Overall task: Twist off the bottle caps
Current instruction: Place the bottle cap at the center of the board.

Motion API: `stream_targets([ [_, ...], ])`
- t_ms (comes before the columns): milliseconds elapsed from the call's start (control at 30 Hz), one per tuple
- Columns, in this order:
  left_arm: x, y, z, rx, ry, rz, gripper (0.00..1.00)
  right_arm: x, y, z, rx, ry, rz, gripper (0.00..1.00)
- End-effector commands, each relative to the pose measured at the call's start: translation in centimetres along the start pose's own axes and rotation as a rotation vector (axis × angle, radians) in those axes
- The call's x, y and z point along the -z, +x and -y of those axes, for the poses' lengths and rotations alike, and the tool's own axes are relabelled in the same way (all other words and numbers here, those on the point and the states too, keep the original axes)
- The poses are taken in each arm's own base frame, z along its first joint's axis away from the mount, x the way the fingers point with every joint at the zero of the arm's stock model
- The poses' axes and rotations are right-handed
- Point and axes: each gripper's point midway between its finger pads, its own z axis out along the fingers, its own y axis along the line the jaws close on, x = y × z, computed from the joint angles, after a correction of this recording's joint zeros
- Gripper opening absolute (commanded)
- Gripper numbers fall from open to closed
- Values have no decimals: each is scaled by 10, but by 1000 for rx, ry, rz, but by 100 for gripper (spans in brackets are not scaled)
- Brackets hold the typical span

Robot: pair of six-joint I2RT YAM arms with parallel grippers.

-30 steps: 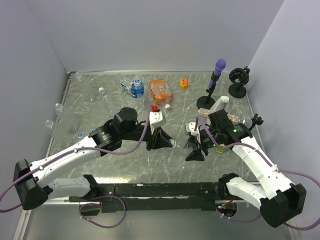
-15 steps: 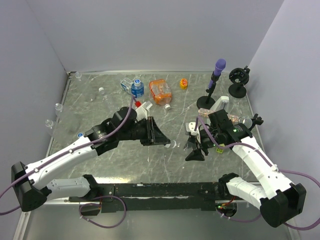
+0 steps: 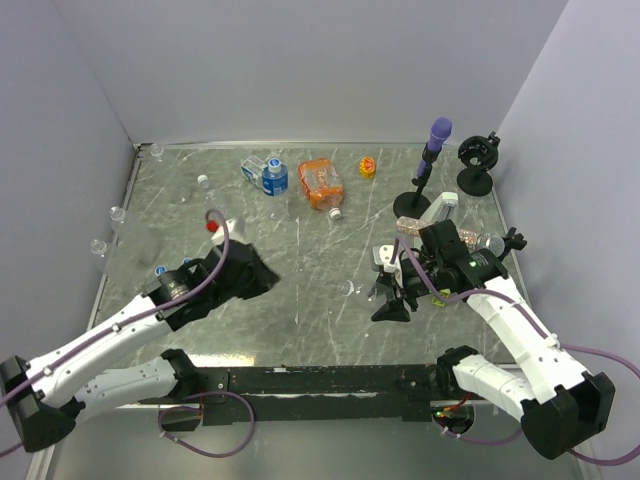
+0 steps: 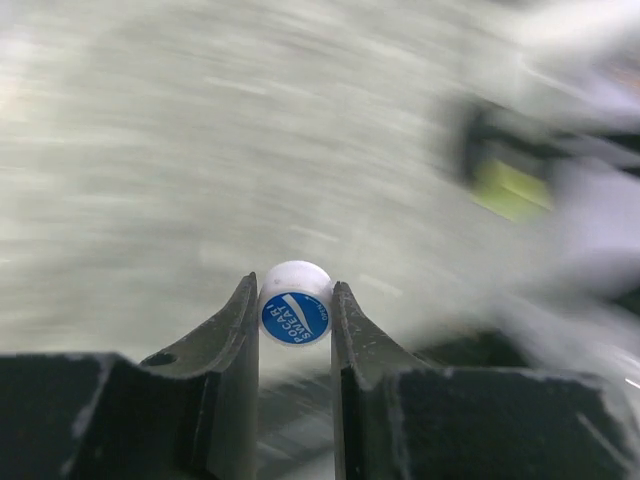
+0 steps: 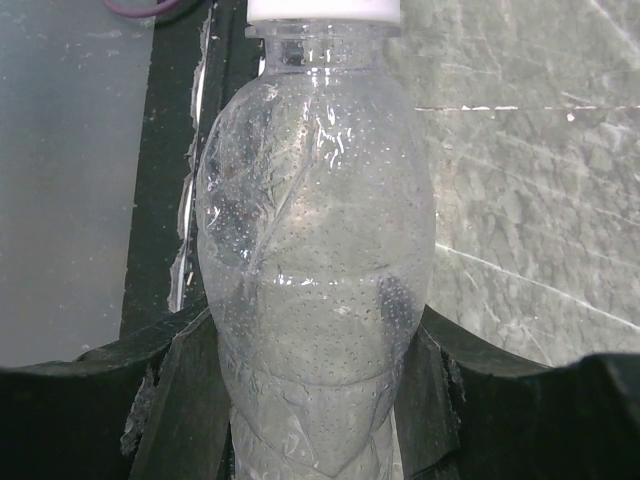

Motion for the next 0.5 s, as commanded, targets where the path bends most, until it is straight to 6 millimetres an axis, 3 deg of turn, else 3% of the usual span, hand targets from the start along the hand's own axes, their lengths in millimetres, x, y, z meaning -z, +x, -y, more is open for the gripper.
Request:
stream_targets([
  [0,-10,-36,-135,-141,-450,191,1,1,-10,-1,61,-1,46,17],
  [133,-25,-71,-186,-79,-550,216,2,2,-13,0,63,-3,46,17],
  [233,-47,-88,-206,-67,-603,190,2,2,-14,-1,69,-1,48,17],
  [467,-92,-89,-244,2,-700,-4,11,4,-14,-3,81,11,49,17],
])
